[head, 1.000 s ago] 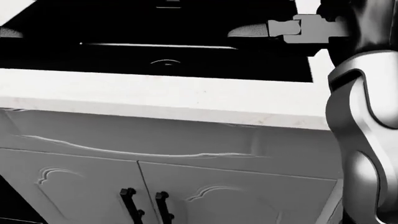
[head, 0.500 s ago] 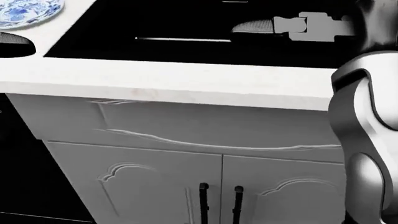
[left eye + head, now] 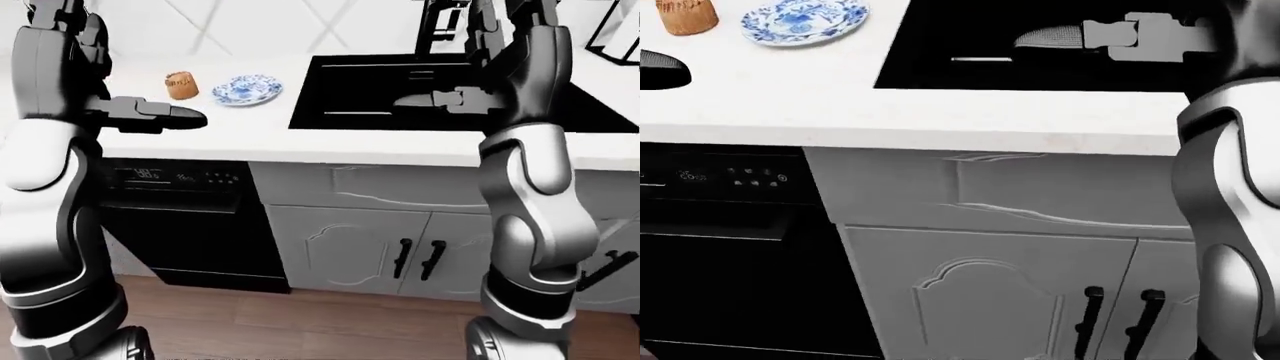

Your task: Place the pastries on the plates.

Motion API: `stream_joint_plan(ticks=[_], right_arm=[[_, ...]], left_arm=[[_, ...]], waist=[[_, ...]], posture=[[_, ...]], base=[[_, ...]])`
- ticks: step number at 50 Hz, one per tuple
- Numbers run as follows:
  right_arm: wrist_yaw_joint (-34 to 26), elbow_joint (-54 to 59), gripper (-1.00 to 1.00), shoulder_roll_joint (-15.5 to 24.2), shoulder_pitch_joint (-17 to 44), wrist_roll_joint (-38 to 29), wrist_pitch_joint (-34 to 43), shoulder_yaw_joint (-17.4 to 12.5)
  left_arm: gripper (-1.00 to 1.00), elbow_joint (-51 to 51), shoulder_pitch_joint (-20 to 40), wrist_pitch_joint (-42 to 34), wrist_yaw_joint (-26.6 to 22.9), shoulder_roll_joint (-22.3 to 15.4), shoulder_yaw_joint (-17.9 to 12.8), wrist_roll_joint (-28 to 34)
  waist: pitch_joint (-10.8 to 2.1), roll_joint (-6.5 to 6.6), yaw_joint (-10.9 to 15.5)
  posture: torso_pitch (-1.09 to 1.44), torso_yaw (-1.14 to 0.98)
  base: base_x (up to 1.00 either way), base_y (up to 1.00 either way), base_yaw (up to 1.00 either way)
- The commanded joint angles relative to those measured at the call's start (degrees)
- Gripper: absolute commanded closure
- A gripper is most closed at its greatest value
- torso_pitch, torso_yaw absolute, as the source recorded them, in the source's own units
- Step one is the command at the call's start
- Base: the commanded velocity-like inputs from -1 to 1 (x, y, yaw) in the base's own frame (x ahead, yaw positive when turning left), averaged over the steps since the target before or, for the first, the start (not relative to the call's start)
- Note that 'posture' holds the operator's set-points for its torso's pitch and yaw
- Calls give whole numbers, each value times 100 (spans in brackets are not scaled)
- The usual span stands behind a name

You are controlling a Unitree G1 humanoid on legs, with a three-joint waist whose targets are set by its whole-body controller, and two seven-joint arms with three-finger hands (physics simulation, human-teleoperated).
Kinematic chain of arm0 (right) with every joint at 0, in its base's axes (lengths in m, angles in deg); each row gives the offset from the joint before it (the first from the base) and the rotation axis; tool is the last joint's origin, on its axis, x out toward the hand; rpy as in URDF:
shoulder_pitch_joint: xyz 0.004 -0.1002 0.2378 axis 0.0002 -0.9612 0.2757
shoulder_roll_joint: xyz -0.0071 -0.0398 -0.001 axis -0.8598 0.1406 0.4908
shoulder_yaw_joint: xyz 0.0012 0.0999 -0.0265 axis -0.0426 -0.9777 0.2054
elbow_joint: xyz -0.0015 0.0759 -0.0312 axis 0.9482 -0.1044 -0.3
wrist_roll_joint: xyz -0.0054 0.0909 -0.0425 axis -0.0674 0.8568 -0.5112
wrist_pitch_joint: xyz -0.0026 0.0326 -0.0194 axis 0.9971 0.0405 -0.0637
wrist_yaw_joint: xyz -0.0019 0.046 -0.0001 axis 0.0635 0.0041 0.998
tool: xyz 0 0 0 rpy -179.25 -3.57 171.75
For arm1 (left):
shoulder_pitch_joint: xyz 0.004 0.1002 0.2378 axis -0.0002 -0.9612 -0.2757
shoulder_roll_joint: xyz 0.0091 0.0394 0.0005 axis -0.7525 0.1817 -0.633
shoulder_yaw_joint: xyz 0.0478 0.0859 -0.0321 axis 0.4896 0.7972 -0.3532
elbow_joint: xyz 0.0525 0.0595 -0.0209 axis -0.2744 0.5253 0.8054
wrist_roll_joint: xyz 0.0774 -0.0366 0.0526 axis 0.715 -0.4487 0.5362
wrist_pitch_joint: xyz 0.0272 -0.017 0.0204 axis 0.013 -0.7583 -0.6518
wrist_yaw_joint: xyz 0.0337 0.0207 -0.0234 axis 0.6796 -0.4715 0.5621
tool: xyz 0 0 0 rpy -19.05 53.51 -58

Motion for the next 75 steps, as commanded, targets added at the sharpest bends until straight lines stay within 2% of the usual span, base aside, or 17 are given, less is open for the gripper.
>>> stream_joint_plan(ticks=[1, 2, 17, 18, 21, 25, 27, 32, 44, 51, 54, 55, 59, 65, 68, 70, 75], right_arm=[[-34, -59, -100, -11, 133, 17, -103, 40], [-40, -48, -100, -7, 132, 8, -109, 47], [-22, -24, -100, -29, -24, -2, -284, 3], [-20, -38, -100, -27, -29, 0, -285, 11], [30, -65, -100, -18, -38, 31, -241, -32], [194, 33, -100, -16, -11, -66, -161, -40], [178, -25, -100, 17, -37, -65, -157, -14], [231, 44, -100, -46, -9, 102, -207, -57], [252, -21, -100, 2, -125, 132, -242, -9], [-49, -45, -100, -18, -160, -239, -169, 101], [-124, -76, -100, -47, -166, -313, -150, 99], [-136, -89, -100, -63, -164, -321, -158, 93], [-160, -60, -100, -89, -161, -309, -189, 61], [-168, -100, -100, -95, -187, -260, -210, 61], [-202, -88, -100, -103, -177, -274, -261, 85], [-225, -65, -100, -96, -168, -281, -286, 85], [-236, -45, -100, -87, -92, -262, -282, 82]], left_arm=[[-100, -68, 99, 129, 46, -83, -80, 29], [-100, -66, 100, 131, 48, -81, -80, 27], [-100, -90, 129, 70, 27, -66, -39, 62], [-100, -94, 132, 68, 27, -64, -41, 64], [-100, -144, 134, 14, 11, -80, -53, 69], [-100, -164, 179, -34, -7, -105, -50, 71], [-100, -151, 201, -39, 1, -99, -37, 79], [-100, -176, 236, -94, -21, -113, -26, 94], [-100, -225, 227, -125, -27, -105, -19, 139], [-100, -244, 199, -124, -52, -90, -37, 164], [-100, -294, 164, -153, -59, -95, -59, 150], [-100, -296, 160, -147, -59, -93, -51, 154], [-100, -256, 167, -110, -49, -72, -25, 177], [-100, -295, 143, -130, -53, -48, -32, 192], [-100, -325, 125, -141, -62, -45, -38, 187], [-100, -322, 129, -143, -69, -47, -39, 186], [-100, -291, 182, -150, -58, -51, -11, 199]], waist=[[-121, 108, 22], [-218, 494, 45], [-63, -463, 57], [47, -200, -58], [-51, -344, -23], [-193, 212, 42], [69, 244, 59], [129, -107, 133], [-60, -413, 83], [136, -199, 29], [-180, 360, -5], [-106, -27, 97], [40, -490, 36], [-227, -377, 124], [-148, -76, 96], [-214, 392, 52], [-67, 121, 111]], posture=[[0, 0], [0, 0], [0, 0], [0, 0], [0, 0], [0, 0], [0, 0], [0, 0], [0, 0], [0, 0], [0, 0], [0, 0], [0, 0], [0, 0], [0, 0], [0, 0], [0, 0]], base=[[9, 70, 0], [9, 70, 0], [16, 66, 0], [42, 40, 0], [43, 29, 0], [10, 1, 0], [0, 0, 0], [0, 0, 0], [0, 0, -95], [0, 0, -2], [0, 7, 0], [0, 40, 0], [0, 67, 0], [0, 68, 0], [2, 67, 0], [12, 68, 0], [15, 62, 0]])
